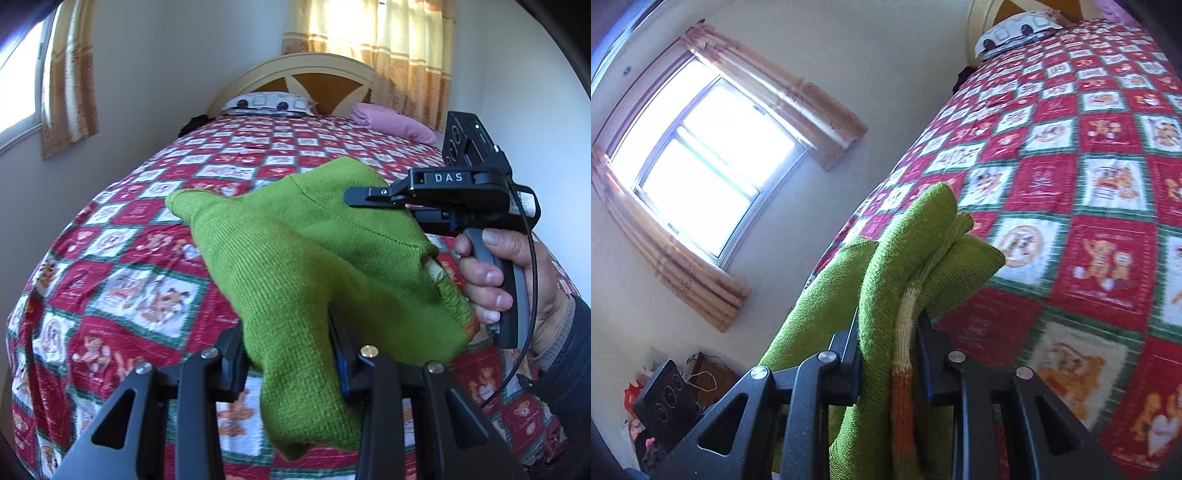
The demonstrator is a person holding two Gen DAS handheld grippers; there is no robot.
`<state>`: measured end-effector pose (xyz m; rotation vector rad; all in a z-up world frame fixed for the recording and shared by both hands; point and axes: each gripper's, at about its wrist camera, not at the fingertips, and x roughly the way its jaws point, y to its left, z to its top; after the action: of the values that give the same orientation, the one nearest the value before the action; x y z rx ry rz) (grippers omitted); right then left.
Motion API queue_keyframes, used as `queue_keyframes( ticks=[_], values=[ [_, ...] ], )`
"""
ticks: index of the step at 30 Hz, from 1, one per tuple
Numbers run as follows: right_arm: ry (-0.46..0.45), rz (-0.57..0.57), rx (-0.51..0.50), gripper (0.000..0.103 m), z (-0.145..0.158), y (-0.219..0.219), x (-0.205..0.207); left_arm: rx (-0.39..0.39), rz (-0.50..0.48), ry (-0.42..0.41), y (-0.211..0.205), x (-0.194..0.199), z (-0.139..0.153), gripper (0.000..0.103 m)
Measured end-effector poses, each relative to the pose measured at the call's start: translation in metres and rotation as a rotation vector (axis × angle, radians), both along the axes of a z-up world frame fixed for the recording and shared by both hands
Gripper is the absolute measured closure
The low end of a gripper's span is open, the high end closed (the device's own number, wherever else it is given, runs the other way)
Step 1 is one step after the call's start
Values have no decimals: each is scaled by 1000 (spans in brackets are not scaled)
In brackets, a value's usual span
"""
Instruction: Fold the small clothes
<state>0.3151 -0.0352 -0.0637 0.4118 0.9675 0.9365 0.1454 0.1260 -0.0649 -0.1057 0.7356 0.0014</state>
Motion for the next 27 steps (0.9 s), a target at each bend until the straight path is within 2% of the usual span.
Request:
queue_keyframes(
  ticks=[10, 20, 27],
  values=[
    [4, 85, -28, 79, 0, 53, 3, -10, 73, 10, 34, -9, -9, 66],
    [41, 130, -57, 80, -21, 91, 5, -32, 129, 51, 57, -17, -31, 65],
    [52, 107, -89, 80, -34, 89, 13, -78, 151, 104, 66, -23, -58, 56]
  ],
)
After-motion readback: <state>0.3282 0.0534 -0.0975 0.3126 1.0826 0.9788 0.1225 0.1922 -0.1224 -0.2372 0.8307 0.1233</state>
